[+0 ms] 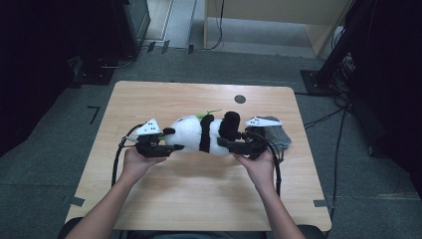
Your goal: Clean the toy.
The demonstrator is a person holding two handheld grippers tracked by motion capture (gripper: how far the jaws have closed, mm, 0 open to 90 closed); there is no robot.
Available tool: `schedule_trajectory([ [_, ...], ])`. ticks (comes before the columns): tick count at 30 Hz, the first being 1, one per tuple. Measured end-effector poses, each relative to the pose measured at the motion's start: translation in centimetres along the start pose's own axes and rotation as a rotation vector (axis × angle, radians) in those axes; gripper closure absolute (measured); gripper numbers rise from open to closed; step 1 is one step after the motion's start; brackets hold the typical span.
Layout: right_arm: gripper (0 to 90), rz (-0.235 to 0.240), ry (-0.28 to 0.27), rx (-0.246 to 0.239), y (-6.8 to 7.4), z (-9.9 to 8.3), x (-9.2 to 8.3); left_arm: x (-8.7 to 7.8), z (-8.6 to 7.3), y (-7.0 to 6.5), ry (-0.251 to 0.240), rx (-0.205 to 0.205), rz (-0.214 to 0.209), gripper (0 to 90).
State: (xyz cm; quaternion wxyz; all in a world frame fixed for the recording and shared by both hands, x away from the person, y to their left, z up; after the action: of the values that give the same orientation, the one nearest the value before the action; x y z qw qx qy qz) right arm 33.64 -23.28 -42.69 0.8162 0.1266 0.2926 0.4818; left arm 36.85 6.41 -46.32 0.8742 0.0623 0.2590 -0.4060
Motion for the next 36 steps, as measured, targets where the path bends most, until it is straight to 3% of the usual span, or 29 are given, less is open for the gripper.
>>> schedule_trajectory([
  [4,23.9,0.011,-0.006,-0.046,-0.4,0.0,-0.1,-0.4,0.3,0.7,0.011,-0.057,-0.026,53.3],
  [9,26.0,0.067,-0.038,-0.066,-1.0,-0.3,-0.6,-1.1,0.8,1.4,0.01,-0.1,-0.019,53.6],
  [11,25.9,0.083,-0.048,-0.115,-1.3,-0.6,-0.8,-1.5,1.2,1.6,0.007,-0.126,-0.026,53.6],
  [13,22.4,0.08,-0.038,-0.195,-1.5,-0.9,-0.9,-1.8,1.5,1.5,-0.003,-0.129,-0.032,53.5],
  [15,20.1,0.101,-0.035,-0.218,-1.7,-1.2,-0.9,-1.9,1.7,1.4,0.0,-0.135,-0.04,53.4],
  [17,17.0,0.112,-0.07,-0.248,-1.9,-1.6,-0.7,-1.9,1.8,1.2,0.005,-0.127,-0.034,53.3],
  [20,16.9,0.125,-0.028,-0.225,-2.1,-1.8,-0.5,-2.1,1.9,1.3,0.004,-0.123,-0.027,53.1],
  [24,16.8,0.081,-0.006,-0.299,-1.9,-2.0,-0.3,-2.6,2.0,2.0,-0.016,-0.157,-0.061,53.0],
  [30,11.7,0.129,0.033,-0.303,-1.6,-2.3,0.8,-2.3,2.1,0.9,-0.013,-0.157,-0.108,52.7],
  [33,12.2,0.039,0.065,-0.357,-1.1,-2.4,1.4,-1.9,2.0,0.5,-0.011,-0.164,-0.106,52.1],
  [36,25.4,-0.048,0.089,-0.403,-0.7,-2.6,1.6,-1.7,1.9,0.2,-0.014,-0.153,-0.089,50.3],
])
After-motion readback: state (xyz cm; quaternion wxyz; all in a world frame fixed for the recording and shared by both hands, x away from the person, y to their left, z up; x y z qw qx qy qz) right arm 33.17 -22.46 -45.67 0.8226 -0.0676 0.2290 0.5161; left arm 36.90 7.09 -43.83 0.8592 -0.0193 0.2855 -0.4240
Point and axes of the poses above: each handheld gripper's, and its own axes: x roughly forward along the jaws, z roughly out of its top, y roughly to its left, the point moved 3 cm from there along x, roughly forward along the jaws, and after that the axes turned 15 degrees about z, right-handed, at the moved point
